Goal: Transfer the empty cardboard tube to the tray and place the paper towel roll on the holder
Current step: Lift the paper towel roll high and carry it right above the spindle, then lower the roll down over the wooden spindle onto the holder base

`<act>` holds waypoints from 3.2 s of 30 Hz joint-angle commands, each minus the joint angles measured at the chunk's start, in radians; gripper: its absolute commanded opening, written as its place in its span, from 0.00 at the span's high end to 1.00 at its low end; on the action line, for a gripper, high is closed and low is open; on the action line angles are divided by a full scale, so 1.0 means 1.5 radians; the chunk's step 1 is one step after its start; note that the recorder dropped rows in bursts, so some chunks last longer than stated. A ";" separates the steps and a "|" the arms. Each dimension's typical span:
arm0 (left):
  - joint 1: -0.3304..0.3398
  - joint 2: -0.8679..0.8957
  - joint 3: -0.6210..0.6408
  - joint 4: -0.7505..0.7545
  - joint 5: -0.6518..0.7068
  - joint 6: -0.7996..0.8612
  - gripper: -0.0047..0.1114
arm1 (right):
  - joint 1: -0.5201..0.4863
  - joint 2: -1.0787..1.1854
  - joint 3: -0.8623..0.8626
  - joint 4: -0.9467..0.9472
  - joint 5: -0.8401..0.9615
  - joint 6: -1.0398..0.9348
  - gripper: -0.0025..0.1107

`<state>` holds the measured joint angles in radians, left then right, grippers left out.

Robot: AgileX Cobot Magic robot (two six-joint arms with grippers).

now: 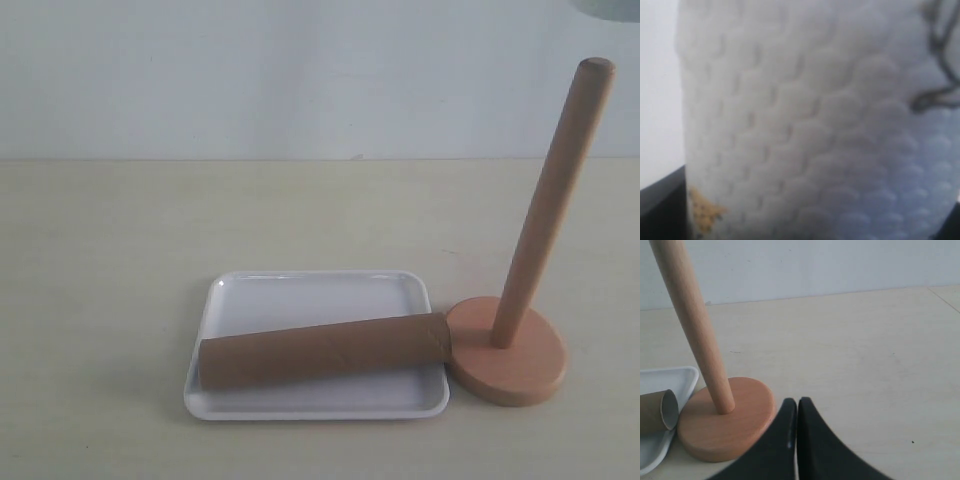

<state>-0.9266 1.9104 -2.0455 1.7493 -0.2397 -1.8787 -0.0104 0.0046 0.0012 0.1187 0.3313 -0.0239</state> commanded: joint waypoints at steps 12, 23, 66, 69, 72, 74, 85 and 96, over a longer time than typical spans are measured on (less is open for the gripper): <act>0.039 -0.019 0.046 -0.003 -0.077 0.011 0.92 | -0.005 -0.003 -0.001 0.001 -0.006 -0.001 0.98; 0.039 -0.019 0.068 -0.003 -0.070 0.015 0.92 | -0.005 -0.003 -0.001 0.001 -0.006 -0.001 0.98; 0.055 0.057 0.337 -0.651 -0.227 0.681 0.92 | -0.005 -0.003 -0.001 0.001 -0.005 -0.001 0.98; 0.060 0.057 0.384 -0.730 -0.271 0.745 0.92 | -0.005 -0.003 -0.001 0.001 -0.005 -0.001 0.98; 0.069 0.057 0.438 -0.786 -0.315 0.793 0.92 | -0.005 -0.003 -0.001 0.001 -0.005 -0.001 0.98; 0.072 0.057 0.463 -0.797 -0.315 0.811 0.92 | -0.005 -0.003 -0.001 0.001 -0.005 -0.001 0.98; 0.069 0.125 0.512 -0.782 -0.367 0.850 0.92 | -0.005 -0.003 -0.001 0.001 -0.005 -0.001 0.98; 0.069 0.146 0.510 -0.785 -0.328 0.793 0.70 | -0.005 -0.003 -0.001 0.001 -0.005 -0.001 0.98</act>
<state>-0.8218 2.1385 -1.2832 0.5834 -0.7372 -0.6434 -0.0104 0.0046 0.0012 0.1204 0.3313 -0.0239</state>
